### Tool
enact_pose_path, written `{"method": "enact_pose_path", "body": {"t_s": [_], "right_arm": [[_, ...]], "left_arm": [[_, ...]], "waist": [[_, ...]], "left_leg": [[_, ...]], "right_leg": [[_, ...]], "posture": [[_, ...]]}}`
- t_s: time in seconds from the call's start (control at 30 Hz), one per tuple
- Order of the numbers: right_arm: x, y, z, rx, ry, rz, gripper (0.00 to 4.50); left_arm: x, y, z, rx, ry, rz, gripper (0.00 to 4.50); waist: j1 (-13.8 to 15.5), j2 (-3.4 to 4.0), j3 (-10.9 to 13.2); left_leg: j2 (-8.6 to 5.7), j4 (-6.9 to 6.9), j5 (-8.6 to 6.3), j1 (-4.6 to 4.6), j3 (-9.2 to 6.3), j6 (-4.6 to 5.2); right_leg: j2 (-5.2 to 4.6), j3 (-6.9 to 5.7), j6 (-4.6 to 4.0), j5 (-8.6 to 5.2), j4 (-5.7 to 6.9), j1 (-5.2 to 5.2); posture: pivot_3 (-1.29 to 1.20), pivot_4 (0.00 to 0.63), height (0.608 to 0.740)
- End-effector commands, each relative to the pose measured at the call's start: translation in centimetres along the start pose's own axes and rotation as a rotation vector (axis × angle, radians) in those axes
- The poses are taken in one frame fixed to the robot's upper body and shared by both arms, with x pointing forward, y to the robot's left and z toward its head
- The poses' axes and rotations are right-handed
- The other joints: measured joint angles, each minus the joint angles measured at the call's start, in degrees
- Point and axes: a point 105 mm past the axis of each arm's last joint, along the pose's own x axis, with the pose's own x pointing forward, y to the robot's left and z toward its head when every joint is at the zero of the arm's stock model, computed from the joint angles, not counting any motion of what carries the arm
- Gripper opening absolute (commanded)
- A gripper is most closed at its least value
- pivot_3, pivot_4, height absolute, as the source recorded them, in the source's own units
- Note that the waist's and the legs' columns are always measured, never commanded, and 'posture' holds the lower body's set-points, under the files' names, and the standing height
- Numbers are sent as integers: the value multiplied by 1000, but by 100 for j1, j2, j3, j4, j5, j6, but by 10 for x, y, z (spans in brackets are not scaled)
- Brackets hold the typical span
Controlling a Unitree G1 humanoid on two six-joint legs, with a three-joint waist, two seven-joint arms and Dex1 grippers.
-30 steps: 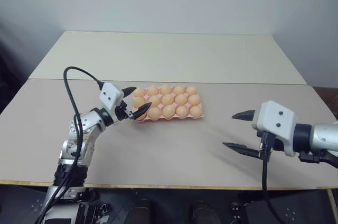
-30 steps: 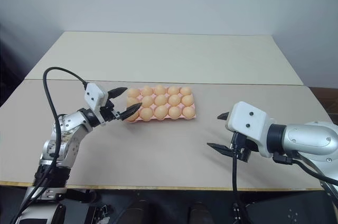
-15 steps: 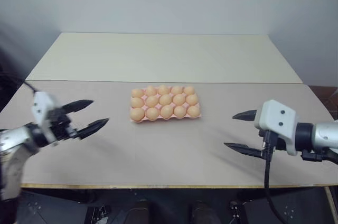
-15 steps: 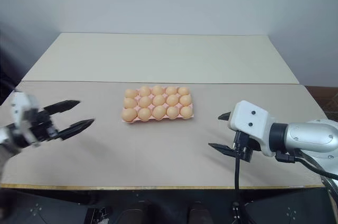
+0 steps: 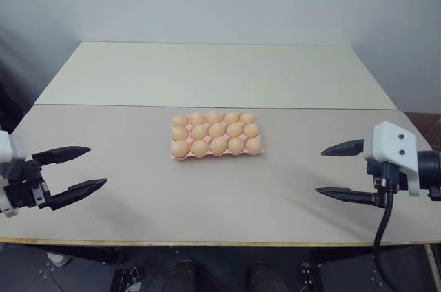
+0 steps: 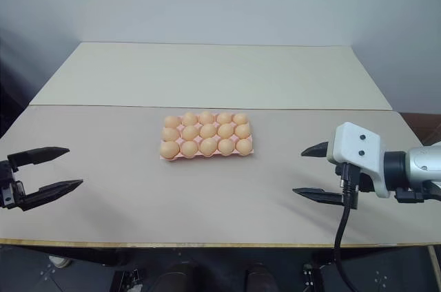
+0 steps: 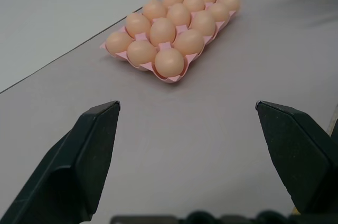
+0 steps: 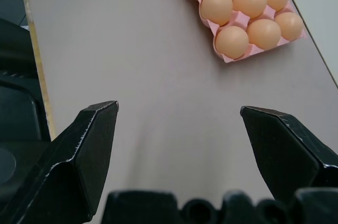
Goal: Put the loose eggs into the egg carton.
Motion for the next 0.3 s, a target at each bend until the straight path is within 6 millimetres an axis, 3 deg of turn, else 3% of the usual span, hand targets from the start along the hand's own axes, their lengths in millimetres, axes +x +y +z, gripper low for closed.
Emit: {"method": "enact_pose_path", "body": {"t_s": [0.03,0.3], "right_arm": [[-6,-5,9,-65,0,-25,4318],[-3,-2,5,-43,4,14,4318]], "left_arm": [[0,0,11,44,-1,1,4479],[1,-3,18,36,8,12,4479]], "waist": [[-4,0,0],[-7,0,0]], "left_leg": [[0,0,0,0,0,0],[1,-1,0,0,0,0]], "right_leg": [[1,0,0,0,0,0],[-2,2,0,0,-1,0]], "posture": [[0,150,740],[0,150,740]]}}
